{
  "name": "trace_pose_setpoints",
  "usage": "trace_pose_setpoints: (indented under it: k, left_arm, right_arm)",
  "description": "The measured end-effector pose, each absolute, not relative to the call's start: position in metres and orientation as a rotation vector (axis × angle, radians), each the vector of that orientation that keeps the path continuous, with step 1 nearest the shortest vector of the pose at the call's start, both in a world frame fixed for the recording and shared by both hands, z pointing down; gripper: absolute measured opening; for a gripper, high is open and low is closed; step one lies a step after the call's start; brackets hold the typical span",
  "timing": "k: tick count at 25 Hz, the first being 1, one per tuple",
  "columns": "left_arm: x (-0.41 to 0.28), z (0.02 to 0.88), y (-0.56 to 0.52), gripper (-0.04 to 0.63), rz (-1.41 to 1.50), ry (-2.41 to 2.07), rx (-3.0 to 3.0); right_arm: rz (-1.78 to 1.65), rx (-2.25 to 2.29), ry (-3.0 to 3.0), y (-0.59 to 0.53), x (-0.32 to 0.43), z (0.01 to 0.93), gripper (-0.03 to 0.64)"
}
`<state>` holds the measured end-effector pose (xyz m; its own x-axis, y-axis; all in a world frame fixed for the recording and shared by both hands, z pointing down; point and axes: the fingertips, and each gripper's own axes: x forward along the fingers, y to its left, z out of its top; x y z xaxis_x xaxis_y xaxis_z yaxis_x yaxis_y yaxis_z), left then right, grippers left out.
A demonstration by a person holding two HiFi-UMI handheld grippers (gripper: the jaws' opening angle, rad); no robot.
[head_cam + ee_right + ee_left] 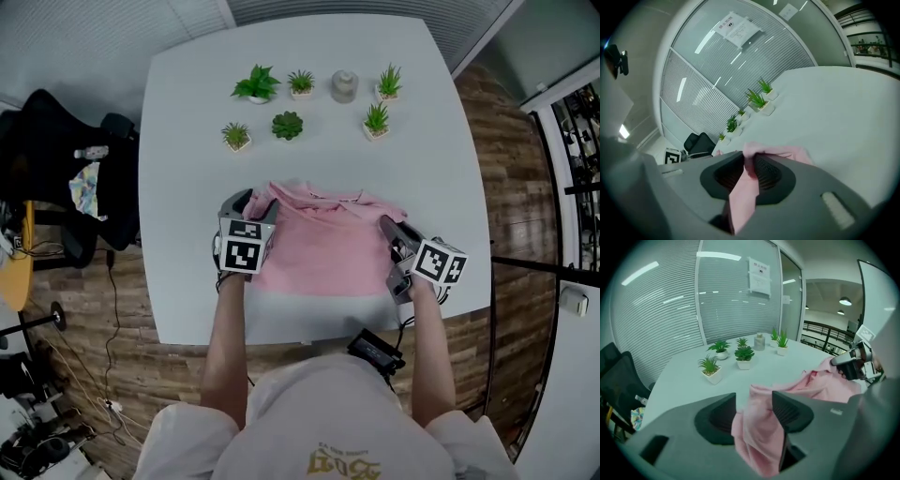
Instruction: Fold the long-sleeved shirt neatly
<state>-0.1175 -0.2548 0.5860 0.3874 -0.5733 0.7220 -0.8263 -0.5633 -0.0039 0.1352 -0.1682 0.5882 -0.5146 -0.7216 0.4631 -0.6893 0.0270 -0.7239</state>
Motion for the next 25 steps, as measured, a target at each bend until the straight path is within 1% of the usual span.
trace_pose_setpoints:
  k: [2, 4, 8, 12, 14, 18, 20, 22, 25]
  left_arm:
    - [-0.116, 0.590, -0.252, 0.301, 0.981, -1.201, 2.287]
    - [-0.117, 0.589, -0.247, 0.310, 0.980, -1.203, 2.284]
    - [-0.117, 0.575, -0.236, 0.308, 0.953, -1.212, 2.297]
    - [-0.113, 0.555, -0.218, 0.245, 0.873, -1.166, 2.327]
    - [-0.110, 0.545, -0.206, 0.236, 0.823, -1.135, 2.338]
    - [-0.107, 0.522, -0.188, 0.184, 0.703, -1.122, 2.370]
    - [-0.106, 0.511, -0.178, 0.175, 0.659, -1.120, 2.400]
    - [-0.105, 0.500, -0.167, 0.167, 0.615, -1.115, 2.430]
    - [-0.105, 0.482, -0.152, 0.129, 0.546, -1.110, 2.455]
  right_arm:
    - [-1.522, -1.585, 2.214, -0.168, 0.141, 0.591, 0.116]
    - [-1.496, -1.598, 2.203, -0.167, 0.143, 0.585, 0.150]
    - [-1.405, -1.658, 2.222, -0.158, 0.147, 0.569, 0.150]
    - [-1.290, -1.688, 2.274, -0.142, 0.145, 0.548, 0.140]
    - [-1.244, -1.655, 2.298, -0.136, 0.139, 0.535, 0.127]
    - [-1.149, -1.630, 2.326, -0.124, 0.131, 0.512, 0.089]
    - [-1.113, -1.587, 2.350, -0.115, 0.123, 0.501, 0.084]
    - [-1.070, -1.558, 2.365, -0.105, 0.116, 0.488, 0.057]
    - [-1.009, -1.561, 2.364, -0.093, 0.112, 0.470, 0.015]
